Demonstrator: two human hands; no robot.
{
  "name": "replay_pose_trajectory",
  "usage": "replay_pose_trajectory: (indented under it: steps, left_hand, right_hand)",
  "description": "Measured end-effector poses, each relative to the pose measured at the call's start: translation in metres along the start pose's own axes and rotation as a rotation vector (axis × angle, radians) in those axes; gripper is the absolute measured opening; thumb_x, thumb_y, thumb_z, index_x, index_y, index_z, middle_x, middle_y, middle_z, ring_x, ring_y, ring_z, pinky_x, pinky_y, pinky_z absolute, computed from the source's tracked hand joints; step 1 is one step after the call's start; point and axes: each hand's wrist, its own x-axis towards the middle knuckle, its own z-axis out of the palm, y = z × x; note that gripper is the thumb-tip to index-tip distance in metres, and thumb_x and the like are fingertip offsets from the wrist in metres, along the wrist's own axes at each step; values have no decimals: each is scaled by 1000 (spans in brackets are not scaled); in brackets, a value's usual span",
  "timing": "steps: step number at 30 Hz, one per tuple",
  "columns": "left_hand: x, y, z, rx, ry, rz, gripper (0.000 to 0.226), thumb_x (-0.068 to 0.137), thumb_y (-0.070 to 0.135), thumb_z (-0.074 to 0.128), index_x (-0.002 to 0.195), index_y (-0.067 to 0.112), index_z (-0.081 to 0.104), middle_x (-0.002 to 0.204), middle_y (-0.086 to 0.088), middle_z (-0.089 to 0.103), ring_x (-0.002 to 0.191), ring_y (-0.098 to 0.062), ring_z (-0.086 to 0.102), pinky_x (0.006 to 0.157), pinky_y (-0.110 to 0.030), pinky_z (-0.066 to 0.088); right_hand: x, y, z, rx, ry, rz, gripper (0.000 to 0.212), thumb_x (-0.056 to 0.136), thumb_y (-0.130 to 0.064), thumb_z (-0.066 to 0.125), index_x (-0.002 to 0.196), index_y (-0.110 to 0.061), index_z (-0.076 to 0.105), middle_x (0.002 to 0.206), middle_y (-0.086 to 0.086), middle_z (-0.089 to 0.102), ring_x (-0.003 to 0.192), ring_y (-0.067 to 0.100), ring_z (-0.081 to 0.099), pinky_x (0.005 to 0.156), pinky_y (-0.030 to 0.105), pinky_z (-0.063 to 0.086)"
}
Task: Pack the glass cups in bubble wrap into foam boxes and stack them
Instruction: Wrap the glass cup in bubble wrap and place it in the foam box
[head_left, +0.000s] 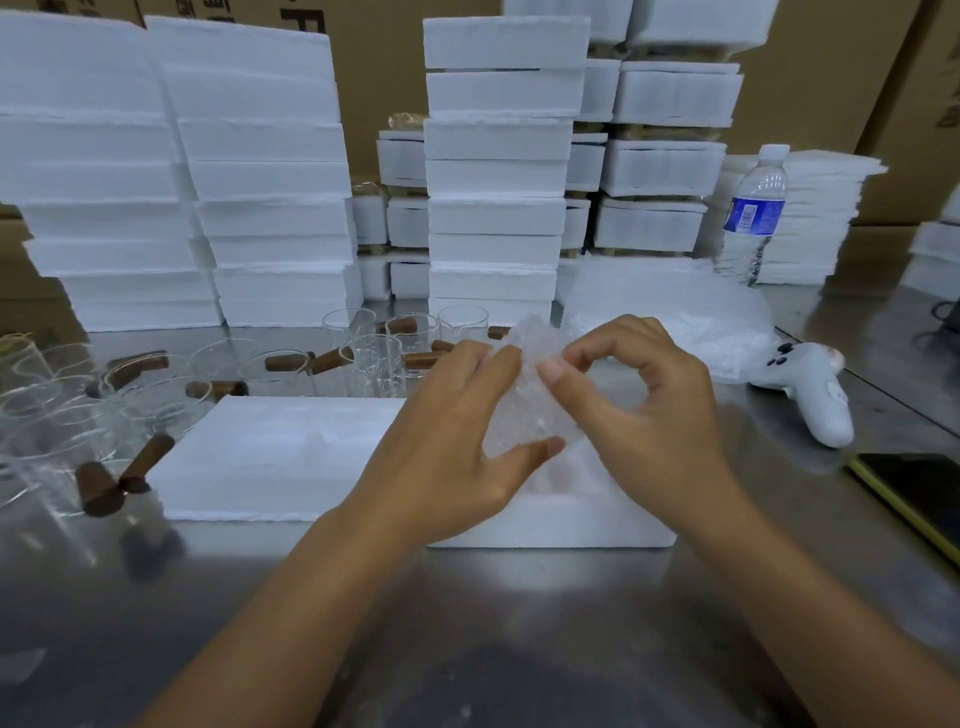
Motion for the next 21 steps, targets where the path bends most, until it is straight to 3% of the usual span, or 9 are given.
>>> replay_pose_trajectory:
  steps: [3,5,7,10,13,16,18,20,21]
  left_hand:
    - [-1,0,0,-79,8,-25,73,75,48,73,127,45,23,120,22,37,103,9,34,82,-1,31]
    - [0,1,2,-101,9,-14,82,74,46,75,131,49,16,129,19,36,110,9,32,86,-1,30]
    - [0,2,3,-109,-4,1,88,74,48,73,136,48,12,137,19,29,114,13,28,88,5,27]
    - [0,5,6,-129,-17,-8,88,72,53,66,137,49,8,144,18,27,121,11,28,88,4,27]
    - [0,4,7,-199,-22,-58,89,71,55,69,137,52,9,148,13,30,130,-1,33,95,-8,29]
    - [0,3,7,-204,-24,-68,90,74,50,74,137,51,11,149,14,31,131,-2,32,96,-9,27]
    - [0,3,6,-203,-25,-65,88,74,50,73,138,48,13,146,15,34,130,-2,35,97,-10,30]
    - [0,4,6,-202,-15,-58,85,74,51,70,139,47,15,143,15,38,127,-2,38,95,-10,32]
    - [0,5,5,-196,-11,-51,83,74,50,68,139,45,17,142,16,39,127,-1,38,95,-10,32]
  right_hand:
    - [3,4,-1,122,-24,213,15,79,-33,68,65,-29,66,73,-13,62,82,3,58,80,28,44]
    - [5,6,-3,209,-22,305,7,76,-30,71,73,-30,64,77,-12,62,79,1,58,78,37,48]
    - [5,7,-4,224,-19,331,21,72,-27,74,88,-32,61,85,-13,62,83,0,59,82,39,47]
    - [5,5,-4,194,-14,236,22,74,-18,75,86,-34,64,89,-17,67,91,0,61,90,28,43]
    - [2,2,-1,12,29,25,23,75,-15,75,77,-35,64,80,-19,63,90,3,57,84,16,42]
    - [1,4,1,-165,-39,-151,3,80,-22,67,79,-25,68,81,-19,57,91,7,53,84,26,42]
    - [0,6,1,-242,-151,-171,20,89,-32,56,74,-25,67,87,-15,55,97,8,45,89,30,36]
    - [-1,7,1,-302,-255,-174,33,94,-40,37,63,-41,50,96,-13,49,104,6,36,95,24,27]
    - [-1,8,2,-337,-285,-181,37,94,-41,32,59,-40,44,99,-13,46,106,6,34,96,21,23]
